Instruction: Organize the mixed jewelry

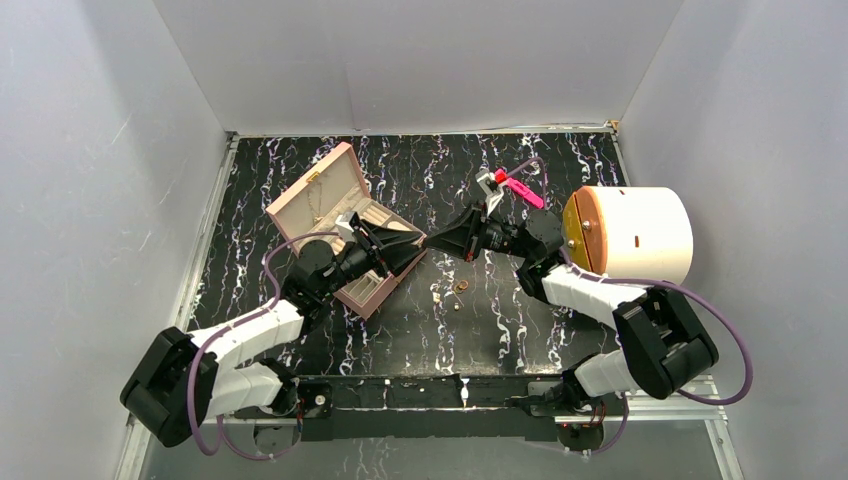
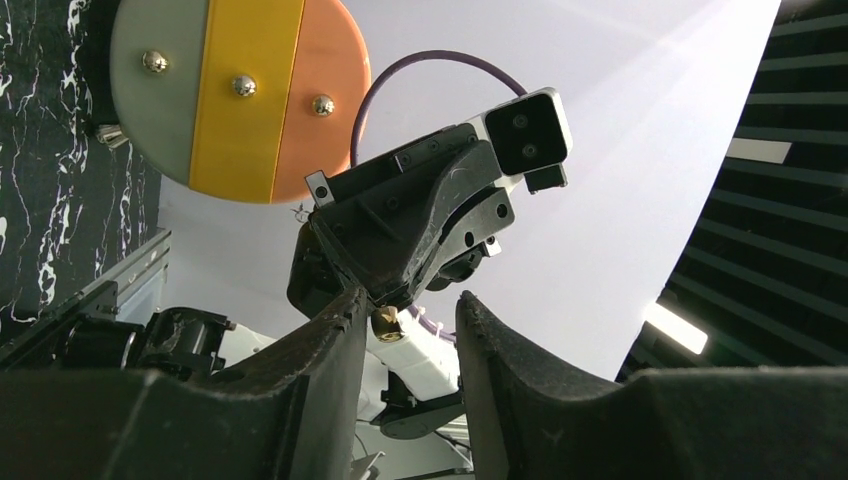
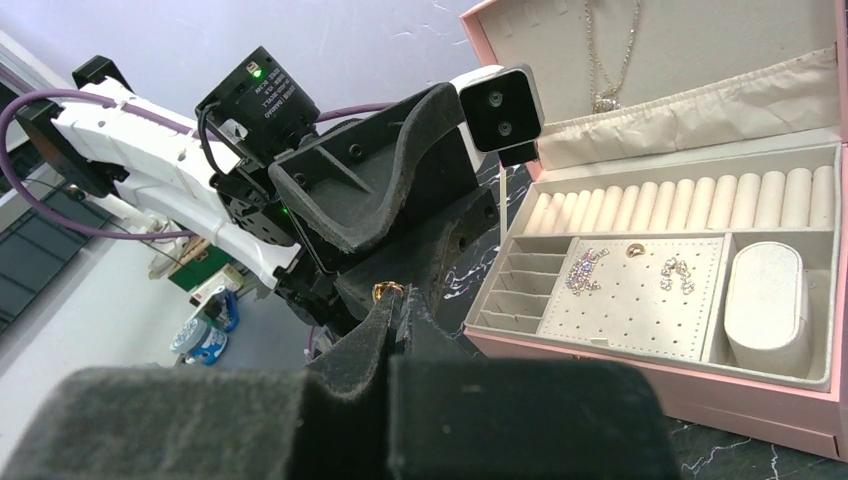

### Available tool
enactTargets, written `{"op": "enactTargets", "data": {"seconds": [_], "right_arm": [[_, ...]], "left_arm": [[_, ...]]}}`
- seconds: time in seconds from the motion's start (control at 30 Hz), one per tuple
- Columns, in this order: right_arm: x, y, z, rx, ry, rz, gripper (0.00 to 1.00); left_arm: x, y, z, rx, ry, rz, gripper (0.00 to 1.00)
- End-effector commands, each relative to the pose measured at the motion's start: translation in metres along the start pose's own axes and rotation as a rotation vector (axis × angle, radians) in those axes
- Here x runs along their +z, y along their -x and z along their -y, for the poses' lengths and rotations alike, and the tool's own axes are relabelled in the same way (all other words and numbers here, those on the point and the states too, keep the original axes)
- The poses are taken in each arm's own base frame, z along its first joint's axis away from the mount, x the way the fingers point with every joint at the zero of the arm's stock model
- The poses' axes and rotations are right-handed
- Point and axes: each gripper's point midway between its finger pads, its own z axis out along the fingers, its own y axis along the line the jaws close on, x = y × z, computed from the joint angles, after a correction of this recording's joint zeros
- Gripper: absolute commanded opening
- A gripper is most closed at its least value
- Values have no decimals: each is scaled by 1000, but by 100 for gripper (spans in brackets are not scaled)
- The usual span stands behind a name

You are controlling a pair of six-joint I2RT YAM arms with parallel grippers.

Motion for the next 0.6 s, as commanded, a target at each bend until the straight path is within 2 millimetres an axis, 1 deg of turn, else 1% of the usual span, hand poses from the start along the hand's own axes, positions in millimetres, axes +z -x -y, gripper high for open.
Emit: {"op": "enactTargets", "data": {"seconds": [0.0, 0.17, 0.33, 0.57], "right_arm": [[0, 14, -20, -121, 61, 38, 0], [0, 15, -19, -127, 62, 37, 0], [0, 15, -17, -129, 52, 38, 0], [1, 15, -16, -127, 48, 38, 0]], "left_arm": [[-2, -6, 6, 2, -25, -30, 37], [-2, -5, 2, -5, -14, -27, 32], [-2, -6, 4, 0, -22, -31, 26], [-3, -5, 2, 0, -18, -29, 19]]}}
